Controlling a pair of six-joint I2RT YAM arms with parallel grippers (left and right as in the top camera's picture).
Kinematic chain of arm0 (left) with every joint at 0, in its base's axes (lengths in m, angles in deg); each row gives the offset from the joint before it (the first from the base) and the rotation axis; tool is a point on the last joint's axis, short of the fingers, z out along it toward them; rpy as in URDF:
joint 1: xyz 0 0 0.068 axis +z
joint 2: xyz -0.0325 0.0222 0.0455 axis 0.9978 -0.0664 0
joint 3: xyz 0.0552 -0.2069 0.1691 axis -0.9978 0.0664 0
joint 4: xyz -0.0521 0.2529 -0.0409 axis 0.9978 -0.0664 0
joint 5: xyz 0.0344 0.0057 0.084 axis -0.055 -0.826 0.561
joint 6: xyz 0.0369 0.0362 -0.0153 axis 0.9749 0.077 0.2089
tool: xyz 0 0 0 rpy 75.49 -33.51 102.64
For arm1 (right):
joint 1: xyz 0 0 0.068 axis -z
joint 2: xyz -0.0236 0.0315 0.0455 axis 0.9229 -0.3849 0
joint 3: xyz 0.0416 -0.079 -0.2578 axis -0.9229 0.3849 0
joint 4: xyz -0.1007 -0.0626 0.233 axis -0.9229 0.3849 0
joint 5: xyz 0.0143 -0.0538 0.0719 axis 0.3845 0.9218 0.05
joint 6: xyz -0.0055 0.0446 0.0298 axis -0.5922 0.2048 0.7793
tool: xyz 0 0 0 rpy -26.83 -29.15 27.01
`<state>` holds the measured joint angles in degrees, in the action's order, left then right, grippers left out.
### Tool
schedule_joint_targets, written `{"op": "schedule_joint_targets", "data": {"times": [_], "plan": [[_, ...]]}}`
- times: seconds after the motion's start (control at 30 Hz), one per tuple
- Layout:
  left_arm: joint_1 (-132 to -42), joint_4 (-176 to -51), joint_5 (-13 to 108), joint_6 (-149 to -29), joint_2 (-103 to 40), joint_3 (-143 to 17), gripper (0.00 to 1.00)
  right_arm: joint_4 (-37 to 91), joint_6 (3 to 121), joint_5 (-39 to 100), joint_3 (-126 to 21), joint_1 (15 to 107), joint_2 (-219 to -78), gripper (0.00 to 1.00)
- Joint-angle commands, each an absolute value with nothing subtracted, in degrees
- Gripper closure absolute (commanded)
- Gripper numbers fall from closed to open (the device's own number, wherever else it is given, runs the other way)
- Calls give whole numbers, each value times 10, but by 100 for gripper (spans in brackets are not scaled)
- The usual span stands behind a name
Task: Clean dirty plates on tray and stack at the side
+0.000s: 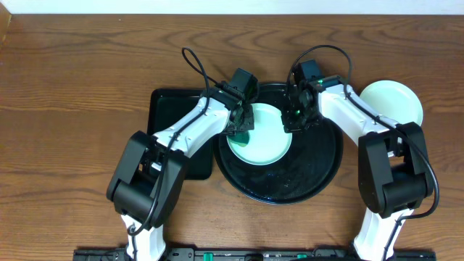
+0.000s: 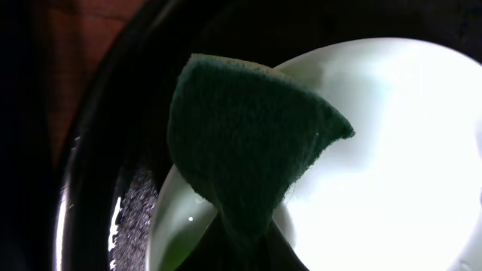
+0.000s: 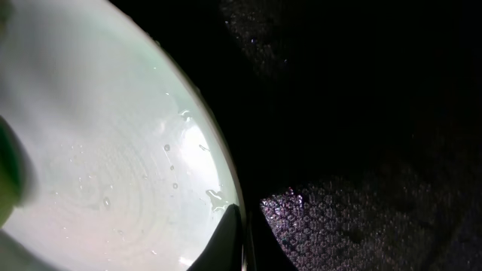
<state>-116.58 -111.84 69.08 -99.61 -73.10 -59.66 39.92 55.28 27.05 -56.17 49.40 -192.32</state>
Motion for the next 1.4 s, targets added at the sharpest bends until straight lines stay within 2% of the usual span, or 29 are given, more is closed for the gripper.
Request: {"op": "schedule_joint_targets", "data": {"times": [0.0, 0.03, 0.07, 0.23, 0.27, 0.3, 0.33, 0.73, 1.23, 1.37], "plan": [[-1168, -1121, 685, -1008, -759, -594, 83, 397, 554, 249, -559, 477, -1932, 99], [-1168, -1122, 686, -1008, -759, -594, 75, 398, 554, 249, -559, 476, -1932, 99], [-1168, -1122, 685, -1008, -759, -594, 74, 398, 554, 249, -559, 476, -1932, 99], [-1168, -1123, 685, -1008, -749, -598, 74, 398, 554, 249, -559, 476, -1932, 99], [-1168, -1123, 685, -1008, -746, -598, 79, 398, 554, 249, -559, 475, -1932, 99], [-1168, -1123, 685, -1008, -742, -598, 89, 397, 554, 249, -559, 475, -1932, 99], [-1168, -1125, 685, -1008, -738, -598, 92, 398, 554, 249, -559, 475, -1932, 99], [-1169, -1136, 686, -990, -737, -594, 93, 397, 554, 249, -559, 474, -1932, 99], [-1204, -1131, 685, -990, -805, -593, 93, 396, 554, 249, -559, 474, -1932, 99], [-1208, -1127, 647, -990, -807, -593, 92, 395, 554, 249, -559, 474, -1932, 99]]}}
